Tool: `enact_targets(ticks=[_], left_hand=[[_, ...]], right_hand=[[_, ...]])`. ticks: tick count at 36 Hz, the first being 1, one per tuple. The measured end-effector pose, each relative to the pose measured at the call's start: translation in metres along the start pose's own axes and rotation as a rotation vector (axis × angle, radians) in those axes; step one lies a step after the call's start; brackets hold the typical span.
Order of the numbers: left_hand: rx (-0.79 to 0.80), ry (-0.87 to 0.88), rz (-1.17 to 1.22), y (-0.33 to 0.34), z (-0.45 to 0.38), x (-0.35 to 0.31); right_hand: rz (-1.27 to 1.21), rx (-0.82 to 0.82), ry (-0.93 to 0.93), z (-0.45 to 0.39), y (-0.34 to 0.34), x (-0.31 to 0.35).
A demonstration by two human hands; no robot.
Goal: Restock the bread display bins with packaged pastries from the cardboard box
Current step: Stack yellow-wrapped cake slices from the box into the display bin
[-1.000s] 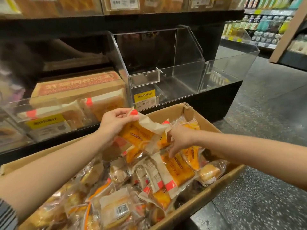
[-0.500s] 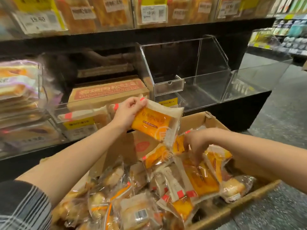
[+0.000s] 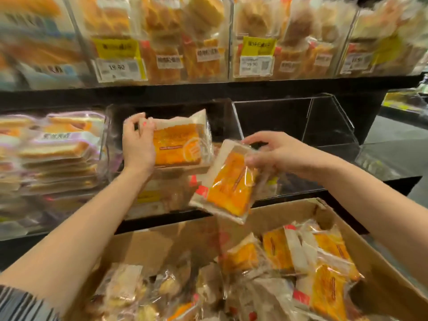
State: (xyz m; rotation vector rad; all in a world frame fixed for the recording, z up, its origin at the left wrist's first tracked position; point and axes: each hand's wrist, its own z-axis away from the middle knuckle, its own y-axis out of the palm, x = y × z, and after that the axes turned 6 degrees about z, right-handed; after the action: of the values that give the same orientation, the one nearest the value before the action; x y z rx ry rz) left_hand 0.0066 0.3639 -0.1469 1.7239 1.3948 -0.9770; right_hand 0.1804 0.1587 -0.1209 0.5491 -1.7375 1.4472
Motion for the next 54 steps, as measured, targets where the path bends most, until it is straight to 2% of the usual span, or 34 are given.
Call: enact_targets(ticks=[2, 4, 6, 9, 11, 14, 17, 20, 21, 23, 25, 27, 29, 32, 36, 40, 43, 47, 54], left_hand=[[-0.119, -0.069, -0.052, -0.008, -0.008, 0.004], [-0.170, -0.156, -0.100, -0.013, -0.013, 0.009], [-0.140, -0.207, -0.192, -0.014, -0.015, 0.010], [-0.040, -0.254, -0.319, -0.009, -0.015, 0.011], [-0.004, -0.217, -0.403, -0.006, -0.012, 0.012], [0.009, 0.001, -0.572, -0.004, -0.002, 0.020], [0.085, 0.264, -0.751, -0.002, 0.006, 0.030], [0.281, 0.210, -1.019, 0.000, 0.003, 0.034], [0.324, 0.152, -1.076, 0.000, 0.001, 0.032], [0.381, 0.047, -1.143, -0.001, -0.002, 0.031], [0.441, -0.034, -1.174, -0.001, -0.002, 0.030], [0.499, -0.083, -1.182, -0.001, -0.003, 0.027], [0.536, -0.097, -1.184, 0.000, -0.006, 0.024], [0.545, -0.060, -1.205, 0.000, -0.009, 0.026], [0.403, -0.039, -1.222, 0.003, 0.001, 0.020], [0.475, -0.097, -1.291, 0.004, 0.003, 0.017], [0.525, -0.135, -1.285, 0.003, 0.000, 0.017], [0.590, -0.146, -1.309, 0.001, -0.004, 0.018], [0.579, -0.152, -1.253, -0.001, -0.002, 0.018]], right_hand=[[-0.160, -0.149, -0.001, -0.008, 0.001, 0.008], [-0.292, -0.285, 0.016, -0.018, 0.003, 0.013], [-0.387, -0.376, 0.036, -0.028, 0.008, 0.018], [-0.388, -0.490, 0.054, -0.043, 0.018, 0.021], [-0.370, -0.555, 0.071, -0.052, 0.027, 0.021], [-0.340, -0.601, 0.126, -0.068, 0.041, 0.017], [-0.296, -0.567, 0.172, -0.080, 0.054, 0.014], [-0.190, -0.542, 0.208, -0.090, 0.063, 0.016], [-0.002, -0.541, 0.211, -0.093, 0.065, 0.016], [0.539, -0.518, 0.213, -0.094, 0.069, 0.018], [0.989, -0.551, 0.130, -0.087, 0.076, 0.023], [1.195, -0.580, 0.004, -0.079, 0.085, 0.027], [1.130, -0.503, -0.025, -0.077, 0.091, 0.027], [0.904, -0.252, 0.083, -0.078, 0.097, 0.020], [0.937, -0.157, 0.060, -0.082, 0.096, 0.006], [0.842, -0.047, 0.087, -0.088, 0.085, 0.013], [0.770, -0.013, 0.125, -0.100, 0.079, 0.020], [0.753, -0.049, 0.200, -0.127, 0.081, 0.017], [0.650, -0.016, 0.249, -0.152, 0.079, 0.009]])
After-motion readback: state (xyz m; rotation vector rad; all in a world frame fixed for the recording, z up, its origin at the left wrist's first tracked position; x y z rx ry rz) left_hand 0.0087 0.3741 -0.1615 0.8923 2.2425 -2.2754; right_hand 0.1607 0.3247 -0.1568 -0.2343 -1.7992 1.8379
